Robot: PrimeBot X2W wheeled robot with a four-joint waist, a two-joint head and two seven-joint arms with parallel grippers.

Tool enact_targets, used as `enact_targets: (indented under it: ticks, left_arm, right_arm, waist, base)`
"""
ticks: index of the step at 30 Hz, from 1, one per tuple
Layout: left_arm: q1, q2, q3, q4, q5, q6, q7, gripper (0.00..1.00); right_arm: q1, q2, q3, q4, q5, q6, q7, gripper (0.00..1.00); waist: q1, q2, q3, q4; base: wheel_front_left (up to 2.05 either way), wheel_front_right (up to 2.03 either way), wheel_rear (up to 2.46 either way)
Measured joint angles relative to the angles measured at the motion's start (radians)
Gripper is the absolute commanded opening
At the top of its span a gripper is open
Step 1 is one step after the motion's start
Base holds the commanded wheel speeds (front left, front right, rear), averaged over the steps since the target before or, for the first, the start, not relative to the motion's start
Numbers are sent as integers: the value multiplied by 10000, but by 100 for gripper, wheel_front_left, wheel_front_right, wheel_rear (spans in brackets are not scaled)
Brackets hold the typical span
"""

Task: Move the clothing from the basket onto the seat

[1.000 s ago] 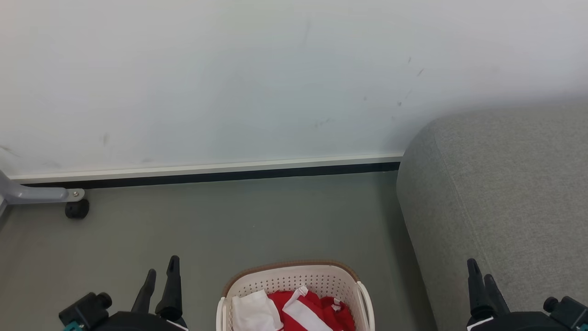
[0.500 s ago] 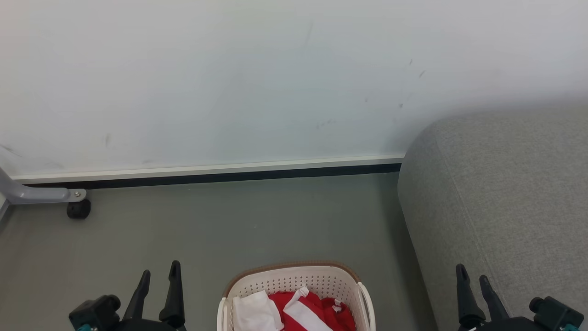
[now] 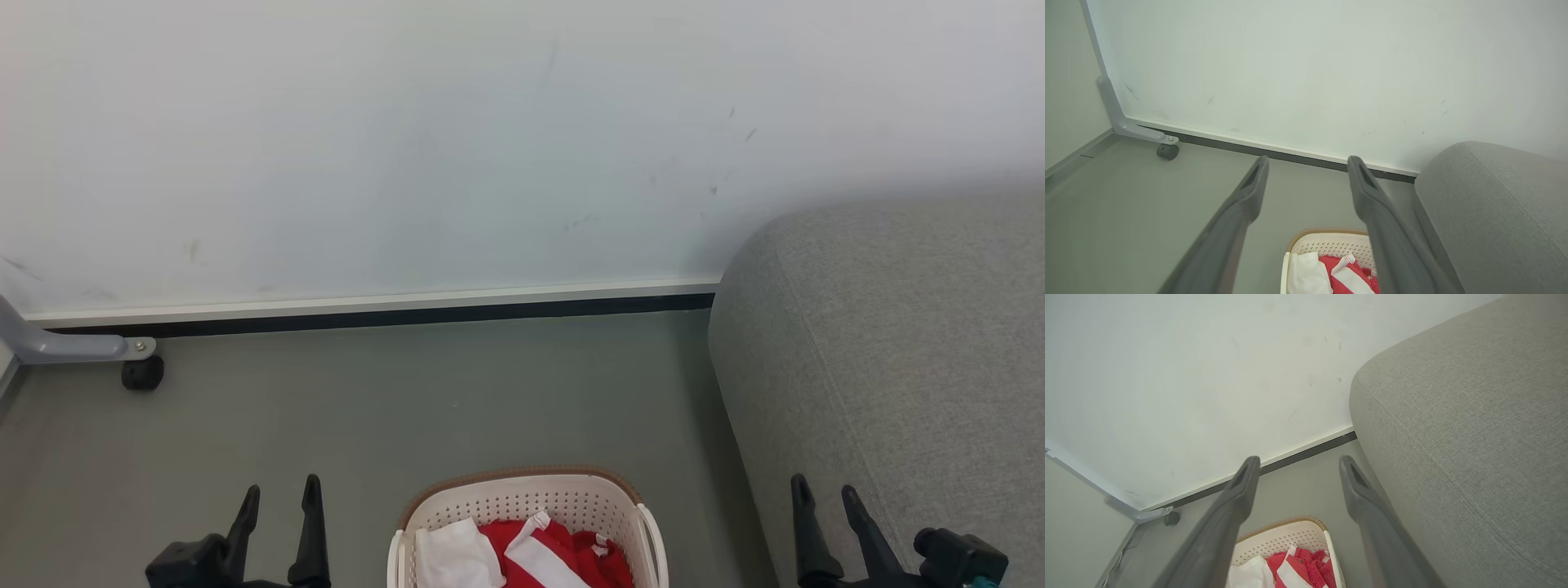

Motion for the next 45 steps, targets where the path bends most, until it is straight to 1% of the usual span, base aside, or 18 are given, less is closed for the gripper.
enact_targets:
  ticks: [9, 11, 18, 20, 25, 27, 45]
  left_arm:
    - [23, 52, -132, 81, 1152, 184, -288, 100]
    - [25, 58, -161, 96, 1373, 207, -345, 100]
    - [37, 61, -278, 186, 2219, 362, -545, 100]
    - [54, 63, -322, 207, 2512, 439, -637, 100]
    - [145, 63, -412, 270, 3081, 462, -796, 100]
    - [147, 52, -464, 286, 3133, 470, -796, 100]
    - [133, -2, -314, 527, 3068, 428, -796, 100]
  right_arm:
    - [150, -44, 238, 31, -1007, -100, -274, 100]
    - [150, -58, 293, 42, -1221, -174, -360, 100]
    - [151, -84, 512, 81, -2065, -198, -587, 100]
    - [158, -96, 568, 86, -2266, -261, -625, 100]
    - [219, -130, 690, 98, -2838, -280, -802, 100]
    - [267, -134, 681, 81, -2872, -337, -802, 100]
    - [268, -84, 466, 102, -2878, -345, -802, 100]
  waist:
    - [0, 0, -26, 58]
    - [0, 0, -33, 74]
    - [0, 0, -68, 123]
    - [0, 0, -80, 136]
    - [0, 0, -119, 173]
    - [0, 0, -112, 205]
    - [0, 0, -68, 276]
  base:
    - [0, 0, 0]
    - [0, 0, 0]
    - [0, 0, 0]
    - [0, 0, 0]
    - [0, 0, 0]
    - [0, 0, 0]
    - [0, 0, 0]
